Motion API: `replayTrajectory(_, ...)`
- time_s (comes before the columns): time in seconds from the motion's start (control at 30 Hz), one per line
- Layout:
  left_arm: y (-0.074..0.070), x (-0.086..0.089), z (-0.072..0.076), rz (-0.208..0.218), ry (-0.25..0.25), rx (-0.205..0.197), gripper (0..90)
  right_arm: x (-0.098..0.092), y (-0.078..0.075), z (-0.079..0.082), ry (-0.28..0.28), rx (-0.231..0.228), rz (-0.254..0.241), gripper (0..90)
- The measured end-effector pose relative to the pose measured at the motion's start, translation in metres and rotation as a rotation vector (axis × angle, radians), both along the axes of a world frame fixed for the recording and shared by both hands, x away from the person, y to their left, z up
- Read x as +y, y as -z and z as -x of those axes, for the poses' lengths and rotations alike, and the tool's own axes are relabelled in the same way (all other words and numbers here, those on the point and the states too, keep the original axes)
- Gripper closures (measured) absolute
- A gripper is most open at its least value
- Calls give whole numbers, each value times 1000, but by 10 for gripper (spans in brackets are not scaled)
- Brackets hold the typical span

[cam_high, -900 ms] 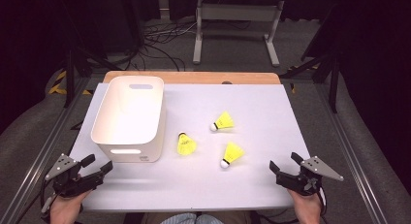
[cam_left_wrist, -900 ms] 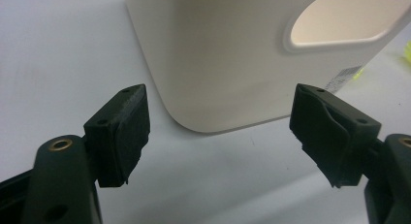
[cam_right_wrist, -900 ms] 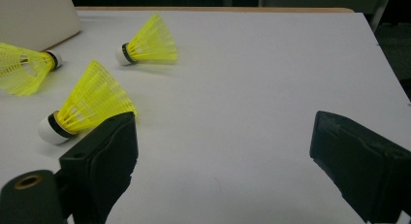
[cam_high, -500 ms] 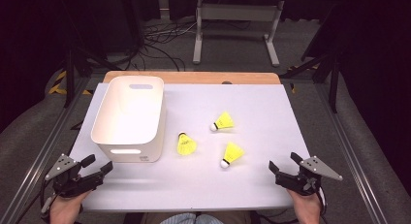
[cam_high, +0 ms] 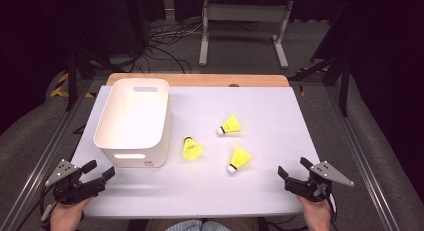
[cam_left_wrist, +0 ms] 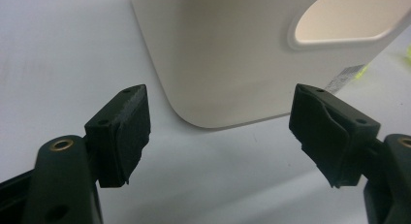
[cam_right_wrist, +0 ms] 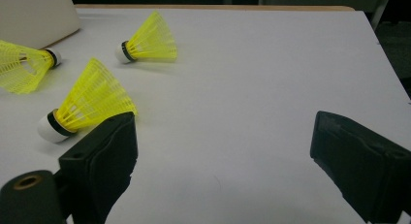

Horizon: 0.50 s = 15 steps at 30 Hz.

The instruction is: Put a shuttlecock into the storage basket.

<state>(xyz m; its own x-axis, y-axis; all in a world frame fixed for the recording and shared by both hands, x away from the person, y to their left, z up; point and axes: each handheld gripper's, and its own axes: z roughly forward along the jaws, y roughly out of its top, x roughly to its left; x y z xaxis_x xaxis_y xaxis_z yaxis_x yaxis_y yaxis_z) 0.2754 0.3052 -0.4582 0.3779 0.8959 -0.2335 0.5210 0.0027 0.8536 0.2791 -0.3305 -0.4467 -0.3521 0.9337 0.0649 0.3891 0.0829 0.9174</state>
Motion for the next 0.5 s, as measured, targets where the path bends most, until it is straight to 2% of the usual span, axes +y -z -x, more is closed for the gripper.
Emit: replayTrajectory(0.5, -5, 12, 1, 1, -36, 1, 235, 1, 0, 0, -4, 3, 4, 104)
